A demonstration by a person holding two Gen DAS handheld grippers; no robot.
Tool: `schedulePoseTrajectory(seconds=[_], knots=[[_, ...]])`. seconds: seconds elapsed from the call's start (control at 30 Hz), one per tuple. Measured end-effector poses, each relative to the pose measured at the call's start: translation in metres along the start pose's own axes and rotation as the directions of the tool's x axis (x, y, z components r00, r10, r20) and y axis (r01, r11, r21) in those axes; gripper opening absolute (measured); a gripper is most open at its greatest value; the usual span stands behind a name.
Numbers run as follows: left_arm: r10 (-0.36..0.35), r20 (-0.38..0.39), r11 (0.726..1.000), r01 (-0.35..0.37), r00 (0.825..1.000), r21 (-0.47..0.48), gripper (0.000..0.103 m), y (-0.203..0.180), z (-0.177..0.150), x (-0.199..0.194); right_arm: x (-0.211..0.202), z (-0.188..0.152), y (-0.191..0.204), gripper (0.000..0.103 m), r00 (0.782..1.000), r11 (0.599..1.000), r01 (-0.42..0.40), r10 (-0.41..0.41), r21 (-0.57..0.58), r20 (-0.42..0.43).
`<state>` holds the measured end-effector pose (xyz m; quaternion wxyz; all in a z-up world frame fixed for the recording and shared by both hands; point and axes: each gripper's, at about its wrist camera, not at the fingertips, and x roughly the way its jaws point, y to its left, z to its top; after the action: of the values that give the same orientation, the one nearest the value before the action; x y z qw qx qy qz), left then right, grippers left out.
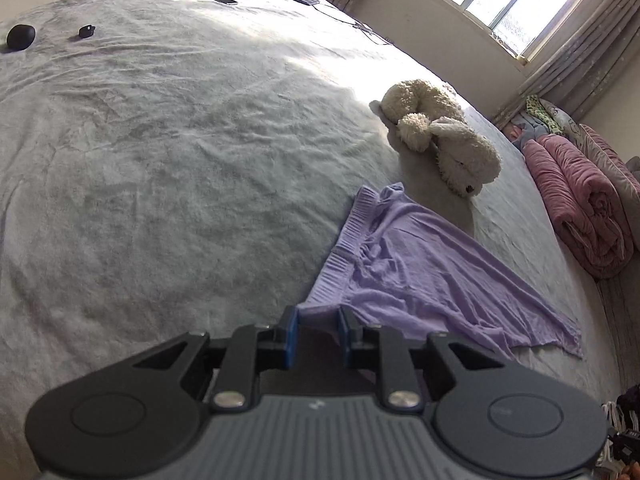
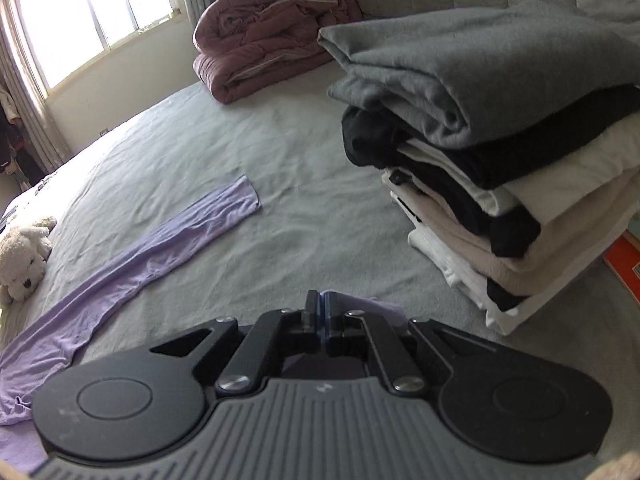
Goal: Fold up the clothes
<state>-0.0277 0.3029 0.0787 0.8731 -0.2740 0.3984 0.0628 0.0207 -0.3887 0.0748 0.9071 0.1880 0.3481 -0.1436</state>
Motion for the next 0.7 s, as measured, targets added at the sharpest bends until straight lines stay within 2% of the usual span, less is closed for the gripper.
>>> schedulePoseTrajectory(seconds=[0.43,0.6,0.7], knots=[[0.019,-0.035,0.997,-0.016,0.999,0.073,0.021,0.009,-0.018,-0.011,-0.019,-0.009,-0.004,0.002,1.0,0.998,-0.019,0.019,-0.056,-0.004],[0.051,-0.044,0.992,-0.045,0.998,0.114,0.021,0.008,-0.023,-0.009,-0.019,-0.022,-0.007,0.002,0.998,0.99,-0.007,-0.002,-0.14,-0.058],[0.075,-0.05,0.99,-0.068,0.996,0.126,0.021,0.009,-0.023,-0.006,-0.019,-0.03,-0.006,0.002,0.995,0.981,-0.029,0.011,-0.191,-0.096]])
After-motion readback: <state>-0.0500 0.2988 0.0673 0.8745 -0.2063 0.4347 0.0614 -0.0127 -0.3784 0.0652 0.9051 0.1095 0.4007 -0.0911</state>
